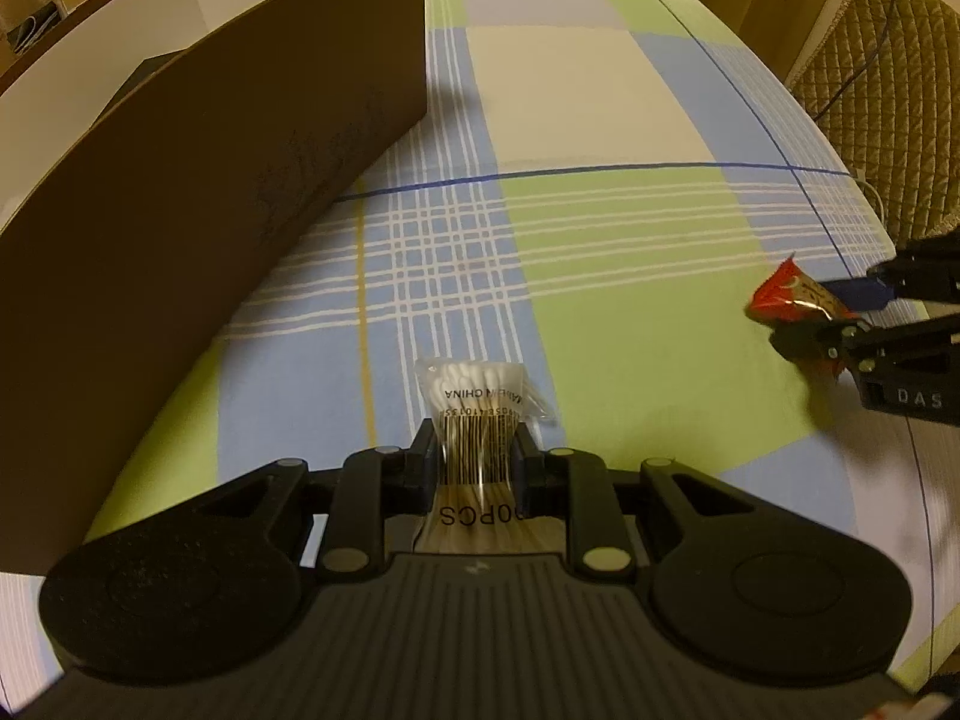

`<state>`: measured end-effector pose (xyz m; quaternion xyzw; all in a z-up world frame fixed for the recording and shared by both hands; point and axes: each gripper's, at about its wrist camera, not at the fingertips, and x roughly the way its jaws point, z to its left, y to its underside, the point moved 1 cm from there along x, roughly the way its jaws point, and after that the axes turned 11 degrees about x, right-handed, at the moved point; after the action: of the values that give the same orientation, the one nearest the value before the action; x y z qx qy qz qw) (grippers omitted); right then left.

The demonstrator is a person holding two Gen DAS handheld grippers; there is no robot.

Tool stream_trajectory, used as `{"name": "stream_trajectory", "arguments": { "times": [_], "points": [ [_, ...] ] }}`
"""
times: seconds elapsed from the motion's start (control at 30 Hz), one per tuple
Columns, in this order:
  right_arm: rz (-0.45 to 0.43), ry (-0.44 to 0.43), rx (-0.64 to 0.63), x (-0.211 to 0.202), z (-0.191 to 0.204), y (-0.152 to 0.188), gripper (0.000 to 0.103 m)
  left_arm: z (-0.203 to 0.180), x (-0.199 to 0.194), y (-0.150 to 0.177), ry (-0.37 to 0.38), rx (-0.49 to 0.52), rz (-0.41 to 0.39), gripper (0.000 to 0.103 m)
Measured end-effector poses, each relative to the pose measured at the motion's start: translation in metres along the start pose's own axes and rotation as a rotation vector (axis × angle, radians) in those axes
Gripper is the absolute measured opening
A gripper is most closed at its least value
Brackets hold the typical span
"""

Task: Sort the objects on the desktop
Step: 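Carry the swab bag and red packet over the brown box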

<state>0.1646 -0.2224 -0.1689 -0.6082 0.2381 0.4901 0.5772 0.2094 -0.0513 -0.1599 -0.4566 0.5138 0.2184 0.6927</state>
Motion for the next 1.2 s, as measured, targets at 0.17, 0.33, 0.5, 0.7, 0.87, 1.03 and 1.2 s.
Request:
{"name": "stream_trajectory", "arguments": {
  "times": [0.17, 0.33, 0.5, 0.7, 0.87, 1.03, 1.2],
  "points": [
    [0.011, -0.014, 0.052, -0.008, 0.008, 0.011, 0.026, 0.001, -0.004, 0.007, 0.012, 0.004, 0.003, 0.019],
    [0.006, -0.045, 0.068, -0.017, 0.023, 0.016, 0.025, 0.007, -0.014, 0.015, 0.032, -0.002, -0.004, 0.018],
    [-0.007, -0.073, 0.064, -0.025, 0.041, 0.014, 0.025, 0.015, -0.032, 0.021, 0.035, -0.01, -0.03, 0.018],
    [-0.025, -0.105, 0.037, -0.033, 0.068, 0.007, 0.025, 0.031, -0.061, 0.028, 0.033, -0.029, -0.081, 0.018],
    [-0.042, -0.134, 0.004, -0.037, 0.093, -0.001, 0.025, 0.045, -0.083, 0.036, 0.032, -0.045, -0.119, 0.018],
    [-0.062, -0.173, -0.026, -0.044, 0.121, -0.013, 0.025, 0.062, -0.112, 0.043, 0.026, -0.067, -0.174, 0.018],
    [-0.088, -0.223, -0.05, -0.049, 0.149, -0.03, 0.025, 0.085, -0.144, 0.046, 0.01, -0.084, -0.242, 0.018]
  ]
}}
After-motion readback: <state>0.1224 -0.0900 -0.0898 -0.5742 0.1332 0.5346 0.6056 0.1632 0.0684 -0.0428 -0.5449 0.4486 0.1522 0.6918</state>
